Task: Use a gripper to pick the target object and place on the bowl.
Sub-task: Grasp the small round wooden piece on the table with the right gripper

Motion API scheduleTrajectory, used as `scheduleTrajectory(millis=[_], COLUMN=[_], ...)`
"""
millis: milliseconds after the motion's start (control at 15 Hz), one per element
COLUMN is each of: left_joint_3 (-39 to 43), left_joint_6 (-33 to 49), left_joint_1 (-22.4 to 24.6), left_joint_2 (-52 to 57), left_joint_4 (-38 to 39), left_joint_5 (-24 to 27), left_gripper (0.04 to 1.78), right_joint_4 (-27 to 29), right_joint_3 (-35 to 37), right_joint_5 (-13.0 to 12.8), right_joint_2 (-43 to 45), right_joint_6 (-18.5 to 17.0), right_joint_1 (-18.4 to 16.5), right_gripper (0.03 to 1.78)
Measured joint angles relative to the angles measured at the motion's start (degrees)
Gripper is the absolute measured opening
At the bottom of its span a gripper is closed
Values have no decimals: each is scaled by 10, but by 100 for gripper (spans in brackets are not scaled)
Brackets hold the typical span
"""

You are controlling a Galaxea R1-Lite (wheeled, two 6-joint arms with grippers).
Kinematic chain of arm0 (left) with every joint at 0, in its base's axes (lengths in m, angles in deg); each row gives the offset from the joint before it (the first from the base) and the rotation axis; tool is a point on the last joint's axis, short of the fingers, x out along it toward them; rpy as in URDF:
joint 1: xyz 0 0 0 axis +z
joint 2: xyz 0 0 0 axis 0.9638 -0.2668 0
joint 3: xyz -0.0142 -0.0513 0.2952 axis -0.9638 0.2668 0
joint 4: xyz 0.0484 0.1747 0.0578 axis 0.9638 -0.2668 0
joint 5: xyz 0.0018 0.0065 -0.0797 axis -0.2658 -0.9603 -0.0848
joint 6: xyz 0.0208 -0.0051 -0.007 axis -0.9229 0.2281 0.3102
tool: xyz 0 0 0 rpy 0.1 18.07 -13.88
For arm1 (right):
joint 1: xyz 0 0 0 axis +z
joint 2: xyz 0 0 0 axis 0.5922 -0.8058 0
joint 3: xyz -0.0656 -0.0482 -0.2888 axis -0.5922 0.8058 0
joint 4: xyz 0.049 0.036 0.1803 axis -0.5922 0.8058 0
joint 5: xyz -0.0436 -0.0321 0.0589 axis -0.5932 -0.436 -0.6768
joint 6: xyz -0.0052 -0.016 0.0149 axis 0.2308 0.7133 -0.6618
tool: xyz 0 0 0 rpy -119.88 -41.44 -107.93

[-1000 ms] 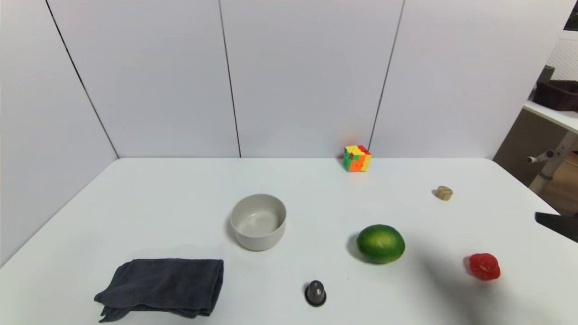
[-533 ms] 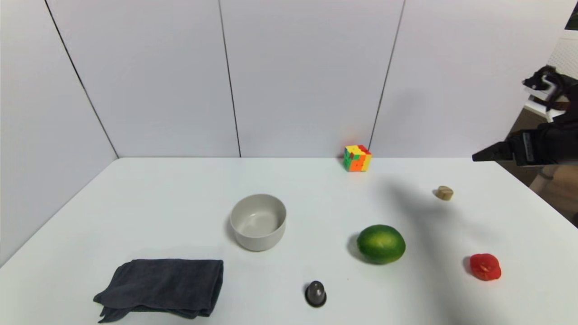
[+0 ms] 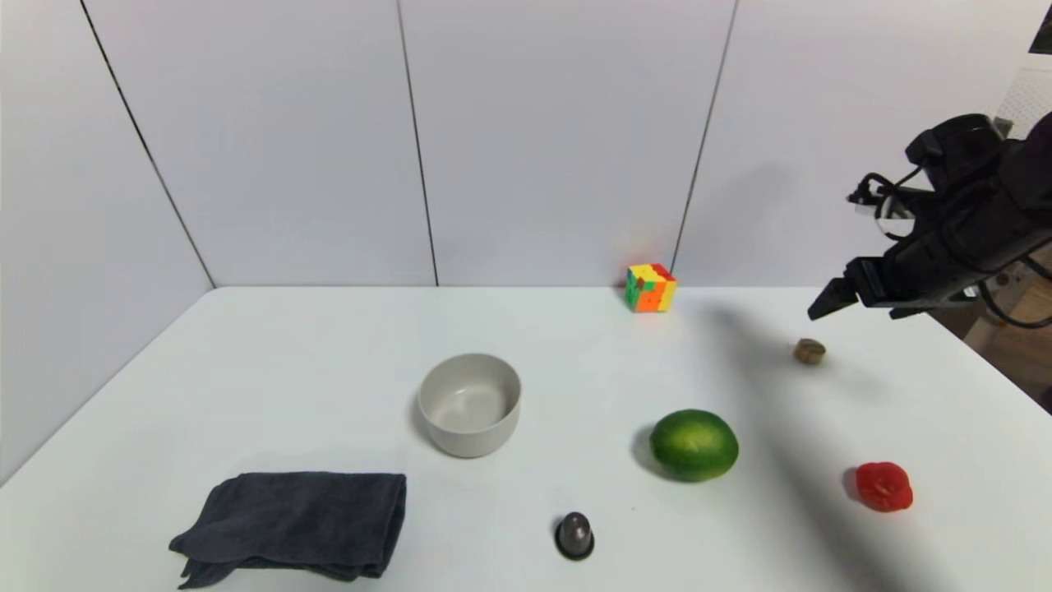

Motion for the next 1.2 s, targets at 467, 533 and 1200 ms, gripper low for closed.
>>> scheduleTrajectory(millis=[467,533,1200], left_joint_3=[0,0,0], left_joint_6=[0,0,0], left_joint_1=[0,0,0], left_joint_2=[0,0,0], left_joint_4=[0,0,0], left_joint_5=[0,0,0], left_gripper=[169,169,169], right_joint_4=[-1,-1,-1], right_joint_3=[-49,-50,-60], right_joint_5=[-1,-1,-1], right_joint_2=[-109,-118,-140], right_joint_6=[0,0,-2], right_joint_1=[2,4,17], right_gripper=[171,171,171])
